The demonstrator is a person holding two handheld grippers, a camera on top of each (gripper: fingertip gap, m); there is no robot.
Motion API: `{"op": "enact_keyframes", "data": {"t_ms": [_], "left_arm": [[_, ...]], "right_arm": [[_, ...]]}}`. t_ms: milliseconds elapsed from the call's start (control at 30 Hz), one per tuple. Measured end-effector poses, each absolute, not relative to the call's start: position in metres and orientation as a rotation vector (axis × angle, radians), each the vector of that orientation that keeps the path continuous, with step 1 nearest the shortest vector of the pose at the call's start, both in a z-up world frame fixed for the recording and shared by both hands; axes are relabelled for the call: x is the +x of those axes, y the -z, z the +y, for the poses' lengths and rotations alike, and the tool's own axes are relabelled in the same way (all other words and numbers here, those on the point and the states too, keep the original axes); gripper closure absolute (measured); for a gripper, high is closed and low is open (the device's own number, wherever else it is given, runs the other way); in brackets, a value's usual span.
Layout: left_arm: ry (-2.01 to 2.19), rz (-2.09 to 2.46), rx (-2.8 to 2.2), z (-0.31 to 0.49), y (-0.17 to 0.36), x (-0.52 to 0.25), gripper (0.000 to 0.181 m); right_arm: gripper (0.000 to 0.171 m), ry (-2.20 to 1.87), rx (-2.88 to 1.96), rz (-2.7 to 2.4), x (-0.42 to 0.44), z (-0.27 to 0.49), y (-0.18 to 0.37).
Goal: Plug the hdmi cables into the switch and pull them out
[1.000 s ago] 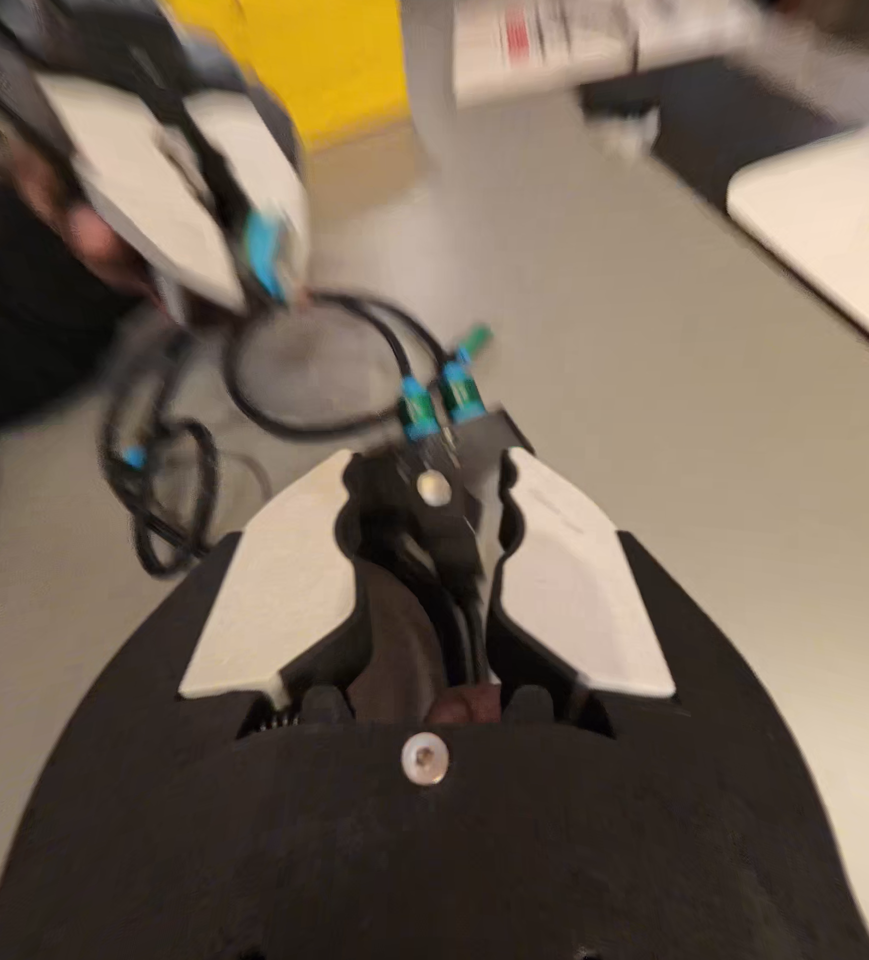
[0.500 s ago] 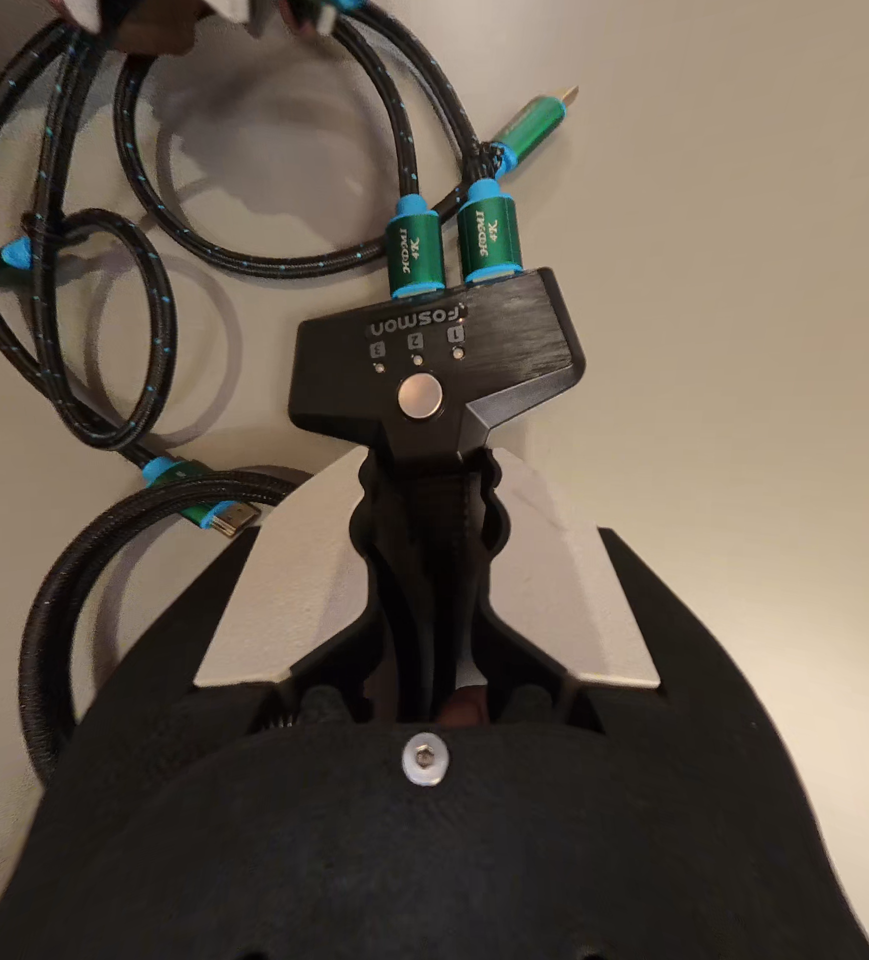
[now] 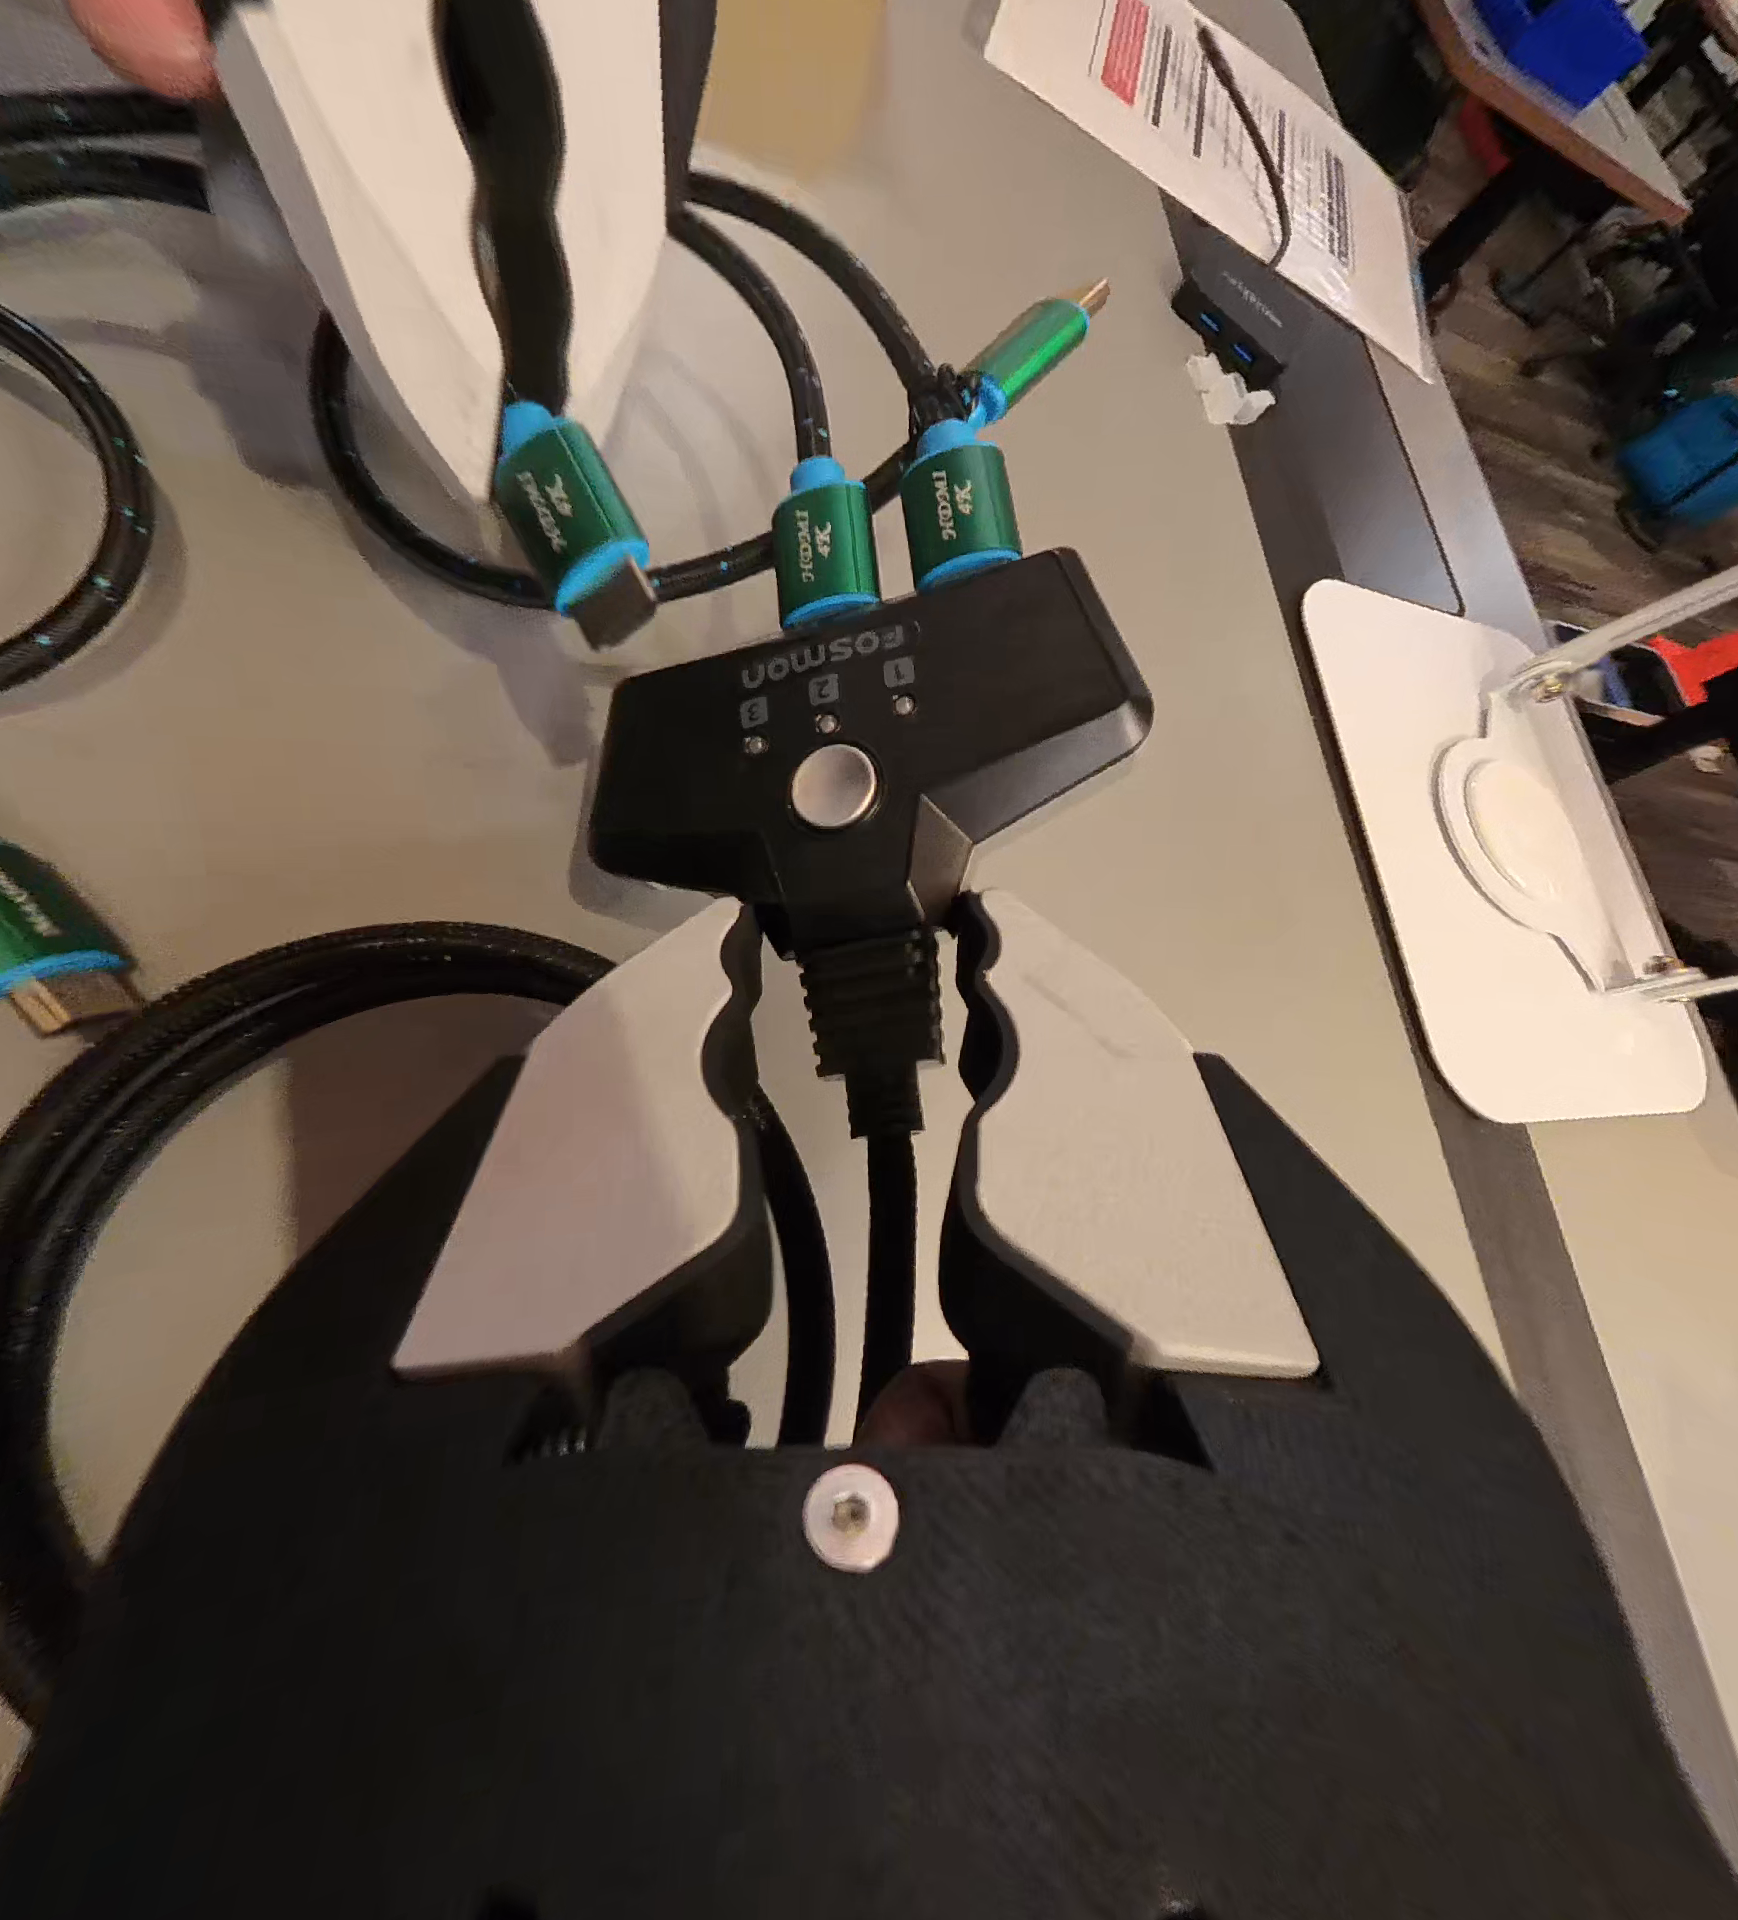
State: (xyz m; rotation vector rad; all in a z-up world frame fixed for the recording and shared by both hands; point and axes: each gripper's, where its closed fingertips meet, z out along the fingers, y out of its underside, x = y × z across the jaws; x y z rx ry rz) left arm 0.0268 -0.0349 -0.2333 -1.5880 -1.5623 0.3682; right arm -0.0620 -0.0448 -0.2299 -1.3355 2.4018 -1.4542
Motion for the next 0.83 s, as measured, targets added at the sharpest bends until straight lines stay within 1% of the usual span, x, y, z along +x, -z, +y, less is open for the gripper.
{"op": "enact_keyframes", "data": {"t_ms": [33,233,467,667,833], "left_arm": [[-0.365,-1.575,-1.598,-0.036,0.236,0.027,0.172],[-0.342,-1.616,-1.653,-0.04,0.246,0.035,0.172],[-0.284,-1.641,-1.669,-0.038,0.255,0.038,0.172],[-0.275,-1.608,-1.657,-0.037,0.253,0.038,0.172],[-0.3,-1.566,-1.764,-0.035,0.26,0.04,0.172]], "right_arm": [[0.135,1.441,-1.33,2.389,-0.063,-0.042,0.229],[0.135,1.391,-1.299,2.305,-0.063,-0.031,0.226],[0.136,1.376,-1.386,2.3,-0.05,-0.03,0.23],[0.136,1.422,-1.42,2.268,-0.048,-0.028,0.223],[0.136,1.388,-1.444,2.262,-0.045,-0.026,0.227]]}}
